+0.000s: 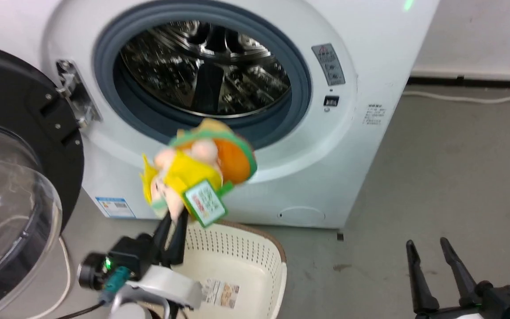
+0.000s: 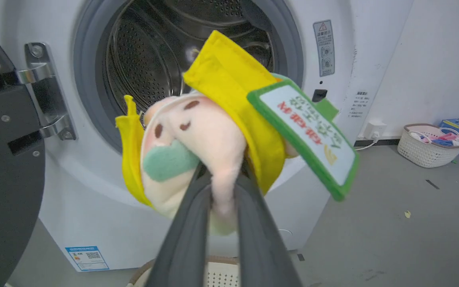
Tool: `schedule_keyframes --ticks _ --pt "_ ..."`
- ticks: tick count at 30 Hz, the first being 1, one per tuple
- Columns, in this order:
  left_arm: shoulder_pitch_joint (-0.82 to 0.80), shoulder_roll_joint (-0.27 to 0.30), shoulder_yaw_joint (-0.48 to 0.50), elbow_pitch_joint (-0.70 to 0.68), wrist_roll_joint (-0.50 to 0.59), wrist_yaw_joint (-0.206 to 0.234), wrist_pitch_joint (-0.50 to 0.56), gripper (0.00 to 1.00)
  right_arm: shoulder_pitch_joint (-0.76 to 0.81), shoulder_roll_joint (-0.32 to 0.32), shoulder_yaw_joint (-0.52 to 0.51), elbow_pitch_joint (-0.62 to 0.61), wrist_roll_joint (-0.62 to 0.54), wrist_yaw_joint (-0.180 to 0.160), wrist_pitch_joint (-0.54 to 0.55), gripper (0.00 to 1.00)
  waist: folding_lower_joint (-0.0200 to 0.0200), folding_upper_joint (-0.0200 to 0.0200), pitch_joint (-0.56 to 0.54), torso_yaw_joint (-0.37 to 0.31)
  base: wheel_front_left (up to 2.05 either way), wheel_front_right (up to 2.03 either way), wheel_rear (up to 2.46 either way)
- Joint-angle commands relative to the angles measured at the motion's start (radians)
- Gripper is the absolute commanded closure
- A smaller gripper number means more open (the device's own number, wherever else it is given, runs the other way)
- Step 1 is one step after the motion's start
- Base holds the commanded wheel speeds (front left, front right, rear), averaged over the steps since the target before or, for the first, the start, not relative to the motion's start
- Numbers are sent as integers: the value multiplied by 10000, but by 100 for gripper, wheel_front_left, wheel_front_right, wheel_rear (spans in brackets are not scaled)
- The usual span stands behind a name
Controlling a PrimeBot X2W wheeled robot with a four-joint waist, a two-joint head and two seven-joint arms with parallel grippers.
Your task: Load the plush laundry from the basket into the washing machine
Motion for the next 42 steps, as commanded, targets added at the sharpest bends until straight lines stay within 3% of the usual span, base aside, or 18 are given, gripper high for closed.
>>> schedule_keyframes --ticks 1,7,15,19,27,34,42 --pt "-94 -24 186 -597 136 62 -54 100 -22 -1 93 -93 -71 6 -45 0 1 0 416 -125 0 0 0" --pt "-1396 335 690 -969 139 -27 29 100 -622 -1 415 -240 -118 6 -45 0 1 0 1788 -672 0 0 0" --pt "-4101 1146 1123 -495 -23 -310 1501 100 -1335 -1 459 -340 187 6 -45 0 1 0 3566 -1488 0 0 0" --pt "-5949 2062 1221 451 100 -512 3136 100 -1708 -1 562 -293 503 6 -45 0 1 0 4530 -2077 0 0 0" --pt "-9017 3351 1102 2326 248 -873 4638 100 -2232 -1 575 -246 1442 6 -45 0 1 0 5681 -2758 0 0 0" --pt "-11418 3620 411 4313 668 -988 5728 100 -2632 -1 799 -283 1659 6 -46 0 1 0 6304 -3028 0 0 0" --pt "-12609 3590 -303 5975 983 -1046 6350 100 -2749 -1 971 -224 1798 6 -46 0 1 0 6557 -3162 0 0 0"
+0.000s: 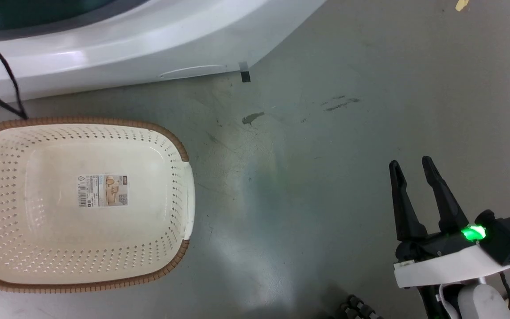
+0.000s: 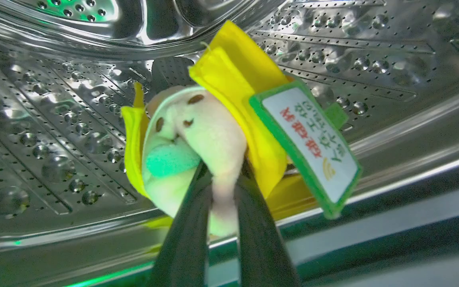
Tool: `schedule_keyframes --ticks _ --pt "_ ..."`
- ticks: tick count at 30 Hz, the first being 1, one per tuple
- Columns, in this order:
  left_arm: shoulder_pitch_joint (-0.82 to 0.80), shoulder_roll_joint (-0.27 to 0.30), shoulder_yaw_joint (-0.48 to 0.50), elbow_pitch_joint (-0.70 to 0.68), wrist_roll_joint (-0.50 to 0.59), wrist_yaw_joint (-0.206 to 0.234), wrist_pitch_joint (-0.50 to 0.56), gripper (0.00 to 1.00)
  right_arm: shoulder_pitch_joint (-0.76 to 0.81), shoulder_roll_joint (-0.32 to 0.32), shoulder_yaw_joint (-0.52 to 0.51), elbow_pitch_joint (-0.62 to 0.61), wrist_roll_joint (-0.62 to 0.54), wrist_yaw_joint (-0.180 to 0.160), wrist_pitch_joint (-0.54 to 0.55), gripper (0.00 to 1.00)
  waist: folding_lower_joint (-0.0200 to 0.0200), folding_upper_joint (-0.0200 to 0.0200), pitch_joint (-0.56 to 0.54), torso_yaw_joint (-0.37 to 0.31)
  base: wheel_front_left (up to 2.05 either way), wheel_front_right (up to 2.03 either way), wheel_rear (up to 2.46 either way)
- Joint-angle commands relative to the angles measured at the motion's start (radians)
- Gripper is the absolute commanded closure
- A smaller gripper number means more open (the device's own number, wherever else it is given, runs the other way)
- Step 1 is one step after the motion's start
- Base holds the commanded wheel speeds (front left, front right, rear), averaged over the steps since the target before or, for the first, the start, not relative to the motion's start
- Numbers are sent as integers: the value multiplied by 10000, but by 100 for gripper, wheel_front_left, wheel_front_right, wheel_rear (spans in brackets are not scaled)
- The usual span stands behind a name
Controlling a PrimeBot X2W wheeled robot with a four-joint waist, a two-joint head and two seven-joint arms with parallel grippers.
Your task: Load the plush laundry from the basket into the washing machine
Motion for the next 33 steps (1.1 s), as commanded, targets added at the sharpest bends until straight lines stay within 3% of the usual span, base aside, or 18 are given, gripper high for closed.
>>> schedule_keyframes --ticks 1,9,10,11,17,24,33 --pt "-132 48 -35 86 23 -10 7 100 -177 -1 13 14 35 6 -46 0 -1 0 17 -10 0 0 0" --pt "-368 -175 -321 849 -72 -32 -767 100 -258 -1 -87 71 -56 6 -46 0 -1 0 -105 181 0 0 0" --pt "-340 -212 -357 923 -84 -34 -931 58 -274 -1 -117 82 -93 6 -46 0 -1 0 -177 222 0 0 0" --pt "-300 -249 -391 1003 -96 -36 -1084 0 -282 -1 -157 92 -131 6 -46 0 -1 0 -262 266 0 0 0" --pt "294 -576 -433 1552 -395 -43 -2142 0 -174 -1 -427 133 -509 6 -46 0 -1 0 -1189 642 0 0 0" --pt "1709 -1142 -344 1951 -988 -53 -3735 0 246 -1 -773 170 -1231 6 -46 0 -1 0 -3029 1334 0 0 0" --pt "4279 -1872 -544 1160 -1606 -64 -5656 0 960 -1 -1013 272 -2066 6 -46 0 -1 0 -5382 2377 0 0 0"
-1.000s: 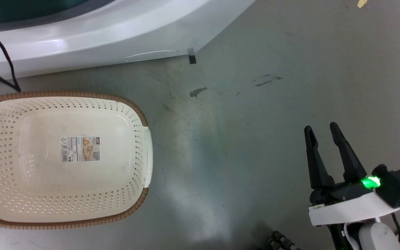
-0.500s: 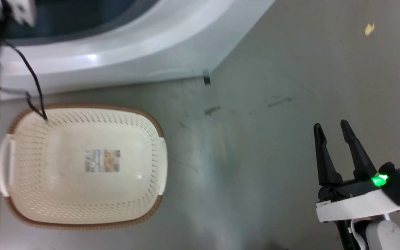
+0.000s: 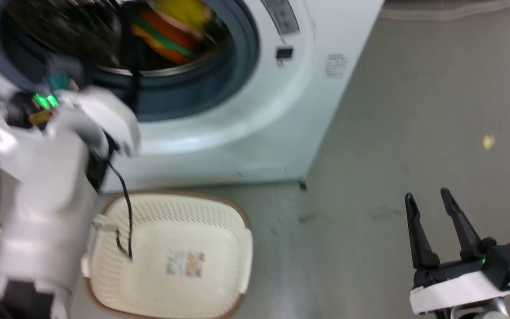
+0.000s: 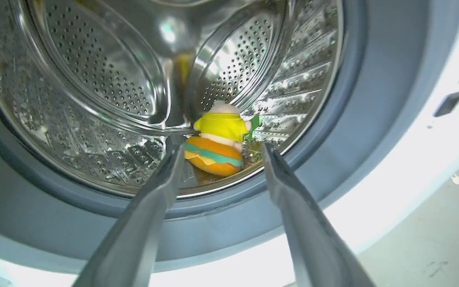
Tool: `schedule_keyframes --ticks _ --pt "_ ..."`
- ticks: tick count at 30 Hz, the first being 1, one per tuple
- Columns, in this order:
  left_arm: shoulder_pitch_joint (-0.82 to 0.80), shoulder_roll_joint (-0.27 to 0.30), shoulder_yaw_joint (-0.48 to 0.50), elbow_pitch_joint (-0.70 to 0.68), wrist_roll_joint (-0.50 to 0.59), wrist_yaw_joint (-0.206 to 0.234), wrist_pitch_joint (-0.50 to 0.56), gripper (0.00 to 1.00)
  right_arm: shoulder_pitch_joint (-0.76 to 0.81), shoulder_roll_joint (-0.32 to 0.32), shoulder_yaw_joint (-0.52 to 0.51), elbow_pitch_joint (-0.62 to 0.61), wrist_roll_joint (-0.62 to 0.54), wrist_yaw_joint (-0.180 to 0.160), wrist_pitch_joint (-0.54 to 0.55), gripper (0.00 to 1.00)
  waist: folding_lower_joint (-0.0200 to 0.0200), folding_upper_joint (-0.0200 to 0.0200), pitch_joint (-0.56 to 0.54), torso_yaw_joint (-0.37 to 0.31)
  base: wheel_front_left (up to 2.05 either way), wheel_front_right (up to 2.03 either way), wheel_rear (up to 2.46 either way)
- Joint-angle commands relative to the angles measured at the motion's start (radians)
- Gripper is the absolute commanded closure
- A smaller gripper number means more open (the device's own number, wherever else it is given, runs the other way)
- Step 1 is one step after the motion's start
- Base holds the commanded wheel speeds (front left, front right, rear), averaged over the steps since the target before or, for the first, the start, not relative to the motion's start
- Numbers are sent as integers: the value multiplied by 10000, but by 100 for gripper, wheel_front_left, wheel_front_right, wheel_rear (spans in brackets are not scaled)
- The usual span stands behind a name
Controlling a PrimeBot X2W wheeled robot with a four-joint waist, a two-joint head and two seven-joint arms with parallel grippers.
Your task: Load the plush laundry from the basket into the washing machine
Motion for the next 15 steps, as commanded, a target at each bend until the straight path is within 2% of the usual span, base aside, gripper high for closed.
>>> schedule_keyframes --ticks 1,7,15 --pt "366 -2 -15 -148 22 18 -128 0 109 -1 -7 9 -110 6 -46 0 4 -1 -1149 829 0 0 0" --pt "2597 -125 111 -1989 -240 440 -561 0 613 -1 42 -133 -629 6 -46 0 4 -1 -2252 1528 0 0 0" --pt "6664 -202 671 -5898 -535 1645 -727 0 1181 -1 94 -323 -726 6 -46 0 4 -1 -3182 2030 0 0 0"
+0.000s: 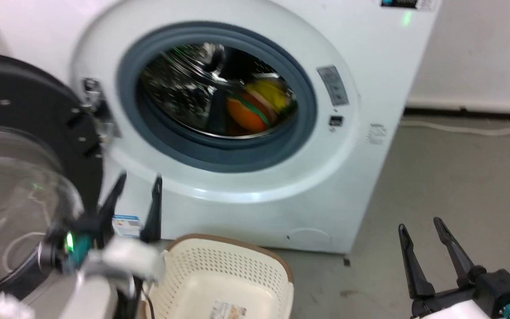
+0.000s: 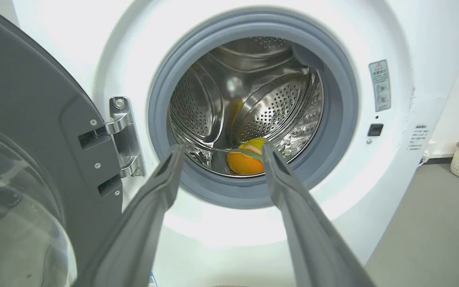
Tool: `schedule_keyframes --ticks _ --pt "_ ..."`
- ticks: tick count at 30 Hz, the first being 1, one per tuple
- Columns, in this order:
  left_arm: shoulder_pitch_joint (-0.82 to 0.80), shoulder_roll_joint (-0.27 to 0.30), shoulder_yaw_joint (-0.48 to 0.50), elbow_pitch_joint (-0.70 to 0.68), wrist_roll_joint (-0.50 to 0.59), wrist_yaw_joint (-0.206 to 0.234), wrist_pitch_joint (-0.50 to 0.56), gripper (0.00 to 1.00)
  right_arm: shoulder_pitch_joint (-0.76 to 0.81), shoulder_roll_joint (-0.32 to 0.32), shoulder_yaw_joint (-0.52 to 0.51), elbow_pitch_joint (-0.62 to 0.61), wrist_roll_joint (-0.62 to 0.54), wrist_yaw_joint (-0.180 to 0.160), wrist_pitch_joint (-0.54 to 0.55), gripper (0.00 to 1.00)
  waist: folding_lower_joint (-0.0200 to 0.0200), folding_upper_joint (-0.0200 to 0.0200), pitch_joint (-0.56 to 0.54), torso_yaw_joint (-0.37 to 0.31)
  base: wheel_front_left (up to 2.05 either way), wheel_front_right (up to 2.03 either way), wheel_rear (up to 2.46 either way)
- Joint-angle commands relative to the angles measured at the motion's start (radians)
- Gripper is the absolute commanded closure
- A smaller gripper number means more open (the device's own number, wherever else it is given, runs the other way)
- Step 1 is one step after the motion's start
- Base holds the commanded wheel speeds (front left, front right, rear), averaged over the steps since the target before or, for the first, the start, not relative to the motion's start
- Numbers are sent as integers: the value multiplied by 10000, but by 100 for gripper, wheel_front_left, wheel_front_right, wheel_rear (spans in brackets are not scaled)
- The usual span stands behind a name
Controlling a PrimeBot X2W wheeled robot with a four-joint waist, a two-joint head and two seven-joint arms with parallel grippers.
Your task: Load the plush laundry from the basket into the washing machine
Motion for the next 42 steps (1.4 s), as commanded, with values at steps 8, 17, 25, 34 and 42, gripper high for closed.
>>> schedule_keyframes --ticks 8,17,25,34,42 --pt "2721 -269 -63 -2132 470 824 -57 0 560 -1 54 -124 7 6 -44 0 4 0 -634 582 0 0 0" --pt "3770 -394 -489 -2238 1037 1048 -59 0 1008 -1 -65 58 234 6 -44 0 4 0 -734 600 0 0 0" --pt "3816 -553 -379 -2263 1164 800 -60 0 1183 -1 -91 222 227 6 -44 0 4 0 -726 474 0 0 0" --pt "3714 -674 -221 -2221 1215 730 3 100 1021 0 -31 402 210 0 7 100 4 0 -735 424 0 0 0" --pt "3677 -760 -91 -2265 1326 673 139 100 940 2 -30 382 160 0 138 100 4 0 -695 404 0 0 0"
